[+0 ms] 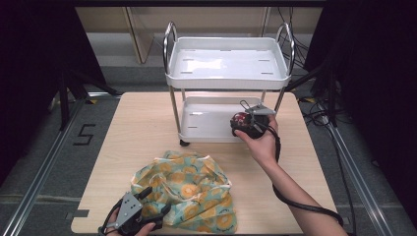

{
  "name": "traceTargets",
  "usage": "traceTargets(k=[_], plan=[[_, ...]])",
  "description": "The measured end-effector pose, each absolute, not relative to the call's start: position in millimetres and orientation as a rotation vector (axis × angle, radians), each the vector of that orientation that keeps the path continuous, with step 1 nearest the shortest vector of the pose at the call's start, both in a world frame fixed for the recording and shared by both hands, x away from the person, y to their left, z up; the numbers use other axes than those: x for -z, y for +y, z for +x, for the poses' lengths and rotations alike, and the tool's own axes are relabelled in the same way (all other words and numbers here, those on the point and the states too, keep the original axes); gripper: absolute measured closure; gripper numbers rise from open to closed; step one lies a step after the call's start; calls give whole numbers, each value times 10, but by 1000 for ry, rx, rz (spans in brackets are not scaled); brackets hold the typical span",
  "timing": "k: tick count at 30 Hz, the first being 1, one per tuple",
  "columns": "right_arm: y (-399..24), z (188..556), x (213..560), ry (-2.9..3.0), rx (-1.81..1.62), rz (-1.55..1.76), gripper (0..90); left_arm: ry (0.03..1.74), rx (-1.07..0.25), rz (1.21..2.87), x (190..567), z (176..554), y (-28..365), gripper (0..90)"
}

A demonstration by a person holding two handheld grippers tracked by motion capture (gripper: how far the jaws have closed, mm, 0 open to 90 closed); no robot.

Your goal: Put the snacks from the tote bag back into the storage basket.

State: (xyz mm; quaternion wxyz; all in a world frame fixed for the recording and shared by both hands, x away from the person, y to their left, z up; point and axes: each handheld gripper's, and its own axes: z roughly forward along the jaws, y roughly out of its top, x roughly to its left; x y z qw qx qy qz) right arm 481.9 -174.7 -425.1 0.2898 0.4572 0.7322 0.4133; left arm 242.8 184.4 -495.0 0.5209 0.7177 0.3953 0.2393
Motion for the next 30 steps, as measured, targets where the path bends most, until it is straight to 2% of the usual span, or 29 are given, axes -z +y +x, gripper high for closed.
traceTargets(k=[12, 30], plan=[[-1920, 4550, 4147, 2020, -1154, 1176, 212, 950, -576, 1728, 4945, 2424, 1838, 186], [-2225, 4195, 4317, 2078, -1179, 1102, 235, 942, -574, 1714, 4955, 2435, 1828, 186]])
